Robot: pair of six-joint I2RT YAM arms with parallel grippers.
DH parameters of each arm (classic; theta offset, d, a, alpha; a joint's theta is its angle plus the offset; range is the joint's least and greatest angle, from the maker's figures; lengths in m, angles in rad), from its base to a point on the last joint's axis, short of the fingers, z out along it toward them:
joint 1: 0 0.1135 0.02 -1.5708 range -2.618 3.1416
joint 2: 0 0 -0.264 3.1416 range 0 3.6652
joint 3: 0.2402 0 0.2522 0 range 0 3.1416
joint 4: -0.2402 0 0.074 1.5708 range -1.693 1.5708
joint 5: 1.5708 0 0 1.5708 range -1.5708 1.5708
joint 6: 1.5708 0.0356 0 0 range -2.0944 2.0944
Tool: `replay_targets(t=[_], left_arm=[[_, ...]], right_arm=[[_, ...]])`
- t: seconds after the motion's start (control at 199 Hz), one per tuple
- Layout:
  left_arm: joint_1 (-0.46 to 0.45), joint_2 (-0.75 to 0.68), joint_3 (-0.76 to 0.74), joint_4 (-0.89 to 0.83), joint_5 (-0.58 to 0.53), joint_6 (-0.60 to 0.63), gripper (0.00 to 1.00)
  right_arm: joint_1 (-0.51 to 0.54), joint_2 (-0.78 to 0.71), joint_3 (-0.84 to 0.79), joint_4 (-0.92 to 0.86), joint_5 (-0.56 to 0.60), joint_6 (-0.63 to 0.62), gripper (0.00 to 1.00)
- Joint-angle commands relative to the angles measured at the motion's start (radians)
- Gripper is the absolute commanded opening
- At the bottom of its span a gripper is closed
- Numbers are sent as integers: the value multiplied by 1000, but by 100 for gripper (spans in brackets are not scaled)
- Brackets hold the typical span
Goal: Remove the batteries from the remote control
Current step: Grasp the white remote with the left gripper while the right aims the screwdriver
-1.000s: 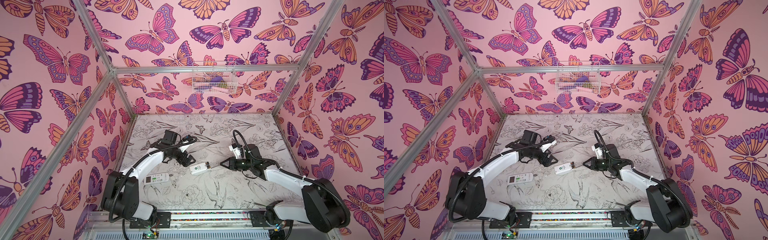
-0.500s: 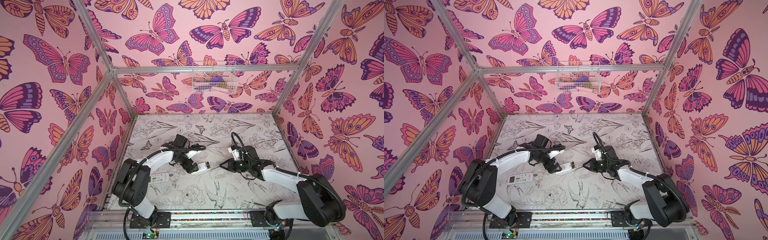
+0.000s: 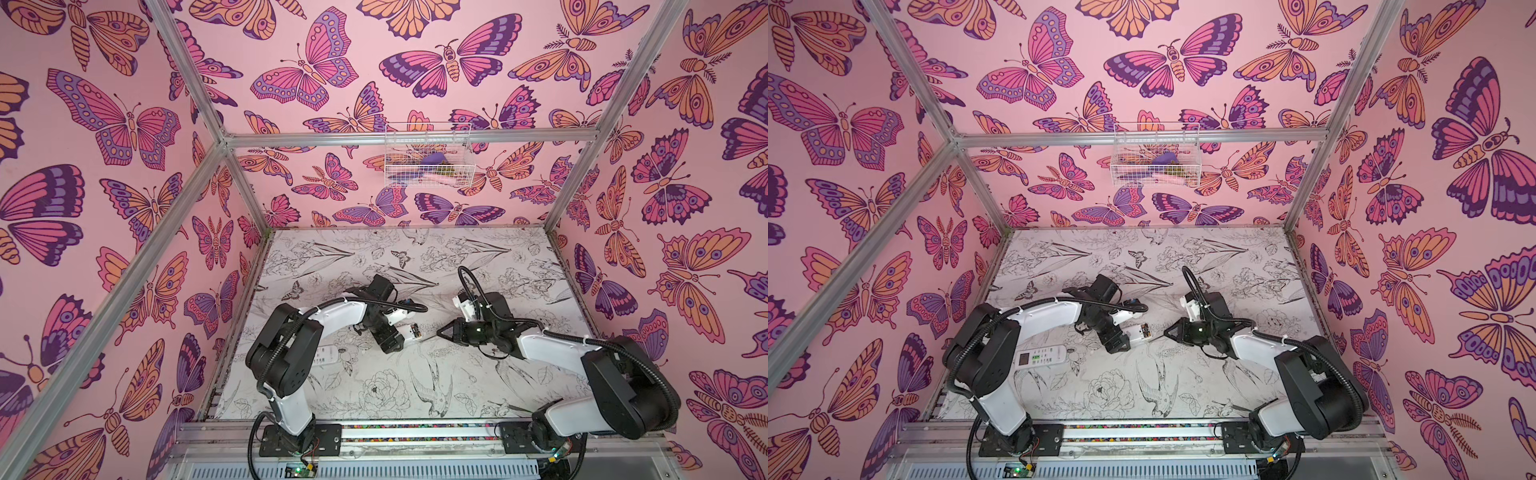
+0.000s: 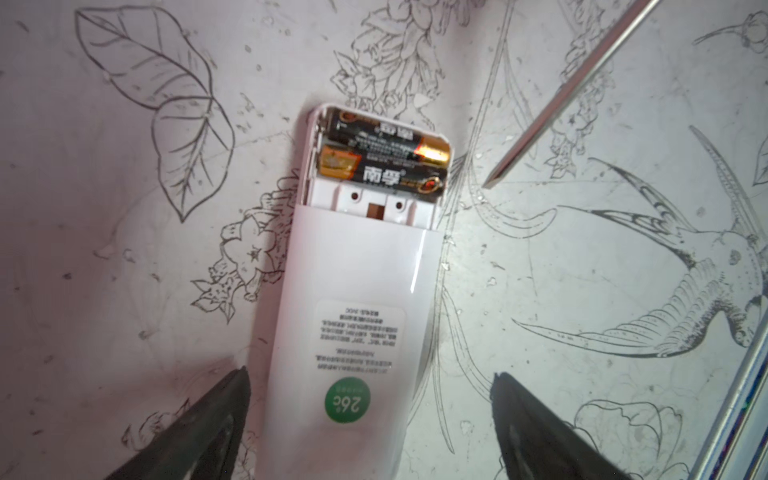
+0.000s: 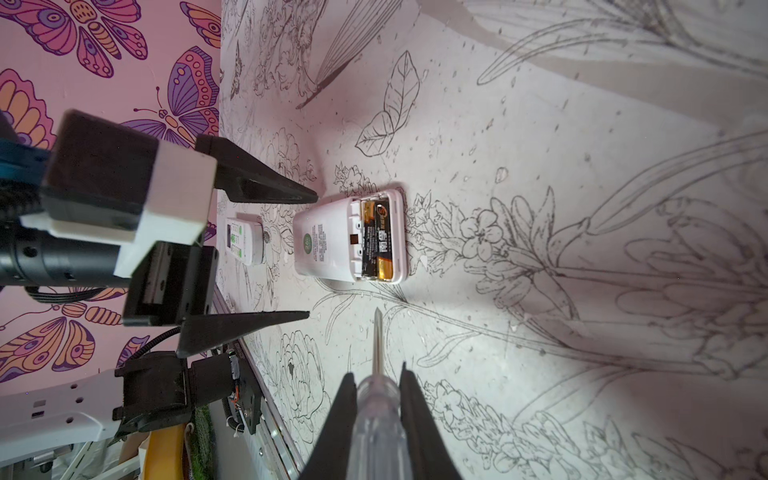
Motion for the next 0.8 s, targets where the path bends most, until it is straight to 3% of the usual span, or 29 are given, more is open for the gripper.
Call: replay_targets(t=[0.0,0.546,0.797], left_arm=[[-8,16,22,-35,-20,7,91],[-35,47,-1,-25,-93,66,81],[-59,63,-31,-12,-112,98,64]], right_arm=[[8,8,36,17,-12,-4,0],[10,60,49,90,-8,31,0],[12,78,49,99,4,33,0]])
